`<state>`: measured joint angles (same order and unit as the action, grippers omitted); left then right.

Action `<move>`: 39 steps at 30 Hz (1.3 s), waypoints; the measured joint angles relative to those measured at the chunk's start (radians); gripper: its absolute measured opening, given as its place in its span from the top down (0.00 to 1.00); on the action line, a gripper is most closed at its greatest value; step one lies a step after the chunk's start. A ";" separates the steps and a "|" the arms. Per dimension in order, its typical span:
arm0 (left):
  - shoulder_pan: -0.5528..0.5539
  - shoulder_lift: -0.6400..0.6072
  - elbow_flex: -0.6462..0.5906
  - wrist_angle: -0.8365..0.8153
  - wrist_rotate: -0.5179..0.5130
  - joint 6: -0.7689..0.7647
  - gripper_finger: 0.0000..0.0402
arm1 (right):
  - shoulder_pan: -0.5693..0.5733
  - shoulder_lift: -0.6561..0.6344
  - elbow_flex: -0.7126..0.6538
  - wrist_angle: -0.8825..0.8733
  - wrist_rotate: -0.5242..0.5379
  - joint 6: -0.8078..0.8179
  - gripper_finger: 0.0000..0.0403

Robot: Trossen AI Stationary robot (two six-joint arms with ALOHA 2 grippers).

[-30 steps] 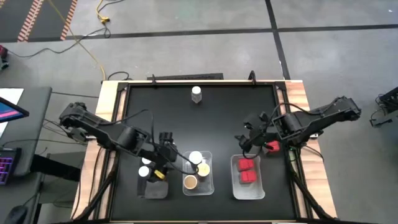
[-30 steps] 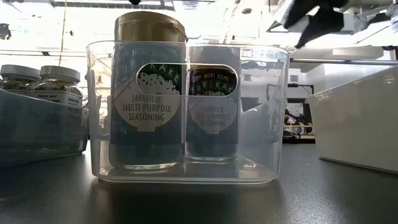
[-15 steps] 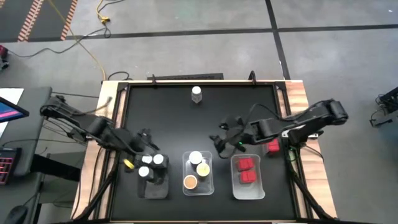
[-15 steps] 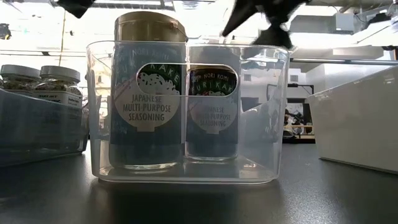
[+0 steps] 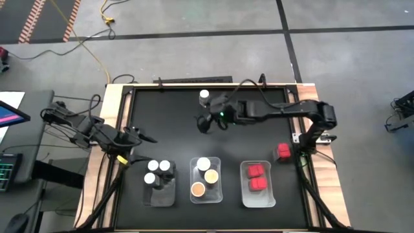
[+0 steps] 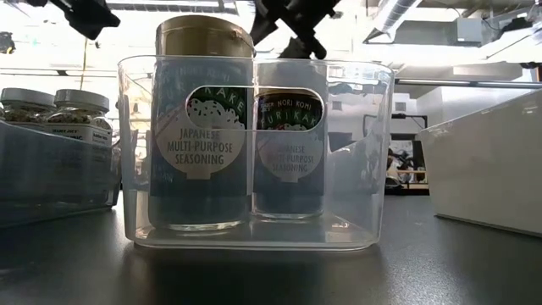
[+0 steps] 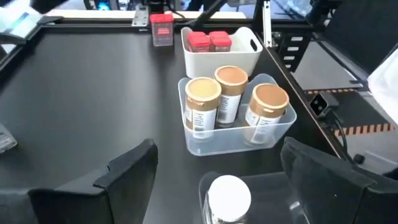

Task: Sort spices by type
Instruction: Put the white seasoning bottle into the black bin

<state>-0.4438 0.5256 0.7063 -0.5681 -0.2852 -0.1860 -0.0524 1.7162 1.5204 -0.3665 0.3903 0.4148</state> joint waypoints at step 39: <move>0.087 -0.084 -0.010 -0.145 -0.292 -0.257 0.20 | 0.126 -0.096 0.109 -1.017 -0.002 0.793 0.06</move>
<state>-0.3565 0.4419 0.6960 -0.7134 -0.5773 -0.4434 0.0737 1.6200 1.6295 -1.3834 0.3878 1.2073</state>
